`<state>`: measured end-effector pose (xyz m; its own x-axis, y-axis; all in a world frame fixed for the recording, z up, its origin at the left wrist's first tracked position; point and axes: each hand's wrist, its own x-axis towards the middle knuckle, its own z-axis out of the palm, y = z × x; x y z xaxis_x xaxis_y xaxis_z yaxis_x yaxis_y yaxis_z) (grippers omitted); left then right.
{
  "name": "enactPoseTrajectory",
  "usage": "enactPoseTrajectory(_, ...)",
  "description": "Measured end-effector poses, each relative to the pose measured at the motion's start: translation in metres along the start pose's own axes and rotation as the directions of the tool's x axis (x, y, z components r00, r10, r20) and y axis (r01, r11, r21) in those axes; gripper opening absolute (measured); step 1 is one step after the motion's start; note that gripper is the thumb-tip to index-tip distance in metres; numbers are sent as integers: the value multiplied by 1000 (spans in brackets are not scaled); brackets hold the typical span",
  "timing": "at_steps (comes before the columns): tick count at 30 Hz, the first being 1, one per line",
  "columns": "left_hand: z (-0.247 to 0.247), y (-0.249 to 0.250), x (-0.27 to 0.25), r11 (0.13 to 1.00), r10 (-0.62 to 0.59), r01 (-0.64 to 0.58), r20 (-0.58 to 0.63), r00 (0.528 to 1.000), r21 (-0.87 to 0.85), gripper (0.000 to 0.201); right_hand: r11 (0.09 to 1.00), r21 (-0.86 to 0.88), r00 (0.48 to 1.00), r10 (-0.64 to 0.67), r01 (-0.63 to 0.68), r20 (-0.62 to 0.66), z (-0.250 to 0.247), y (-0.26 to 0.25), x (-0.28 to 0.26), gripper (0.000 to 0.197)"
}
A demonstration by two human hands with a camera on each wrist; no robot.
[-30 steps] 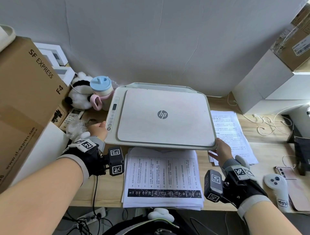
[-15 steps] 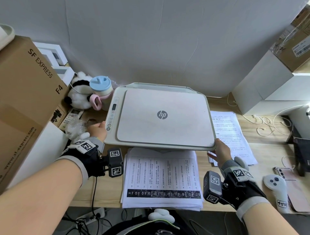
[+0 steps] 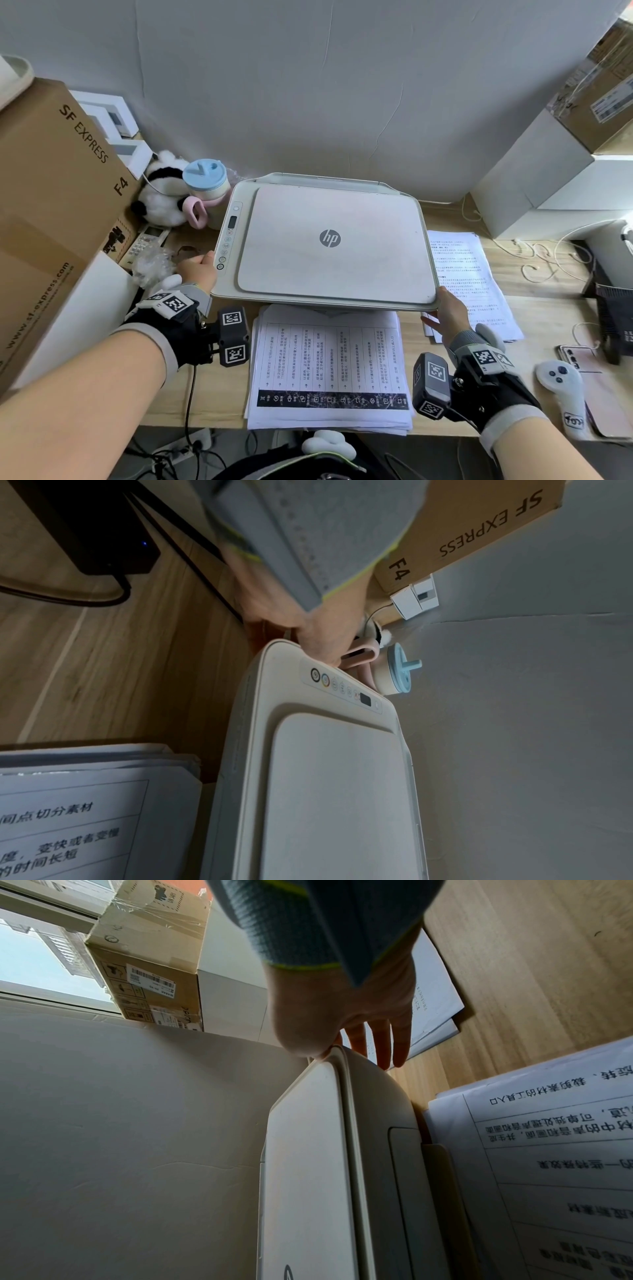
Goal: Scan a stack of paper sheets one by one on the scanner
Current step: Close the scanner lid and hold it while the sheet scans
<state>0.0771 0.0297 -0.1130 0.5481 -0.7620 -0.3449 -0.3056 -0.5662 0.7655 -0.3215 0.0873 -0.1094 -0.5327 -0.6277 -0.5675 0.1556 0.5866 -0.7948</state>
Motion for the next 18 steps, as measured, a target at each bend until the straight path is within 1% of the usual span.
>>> enactPoseTrajectory(4, -1, 5, -3, 1000, -3, 3, 2, 1000, -21, 34, 1000, 8, 1000, 14, -14, 7, -2, -2, 0, 23)
enactPoseTrajectory(6, -5, 9, -4, 999, -25, 25, -3, 1000, -38, 28, 1000, 4, 999, 25, -25, 23, -3, -3, 1, 23)
enactPoseTrajectory(8, -7, 11, -1, 996, -1, -4, -60, 998, -84, 23, 999, -18, 999, 35, -34, 40, -5, -5, 3, 23)
enactPoseTrajectory(9, -8, 13, 0, 991, 31, -42, -86, 996, -124, 14, 999, -28, 998, 35, -34, 44, -6, -8, 3, 22)
enactPoseTrajectory(10, -8, 14, 1, 984, 52, -71, -120, 991, -161, 30, 999, -39, 999, 24, -22, 47, -7, -10, 4, 19)
enactPoseTrajectory(11, -8, 17, 0, 982, 69, -90, -129, 989, -165, 32, 999, -51, 999, 0, 2, 46, -8, -12, 4, 17)
enactPoseTrajectory(12, -8, 21, -2, 978, 94, -115, -126, 988, -174, 31, 997, -70, 999, -40, 43, 36, -9, -13, 4, 23)
enactPoseTrajectory(13, -6, 24, -2, 979, 110, -124, -94, 989, -159, 31, 993, -82, 996, -83, 85, 23, -9, -15, 4, 32)
enactPoseTrajectory(14, -3, 27, -3, 982, 122, -125, -31, 992, -142, 30, 988, -98, 993, -117, 118, 15, -9, -16, 3, 38)
enactPoseTrajectory(16, 3, 32, -5, 991, 101, -91, 114, 988, -94, 25, 979, -133, 988, -154, 155, 16, -8, -20, 0, 39)
enactPoseTrajectory(17, 6, 35, -6, 994, 80, -67, 169, 982, -84, 21, 977, -139, 987, -159, 160, 19, -7, -21, -1, 39)
enactPoseTrajectory(18, 9, 36, -6, 996, 64, -51, 200, 978, -72, 21, 975, -152, 986, -163, 165, 22, -7, -22, -3, 41)
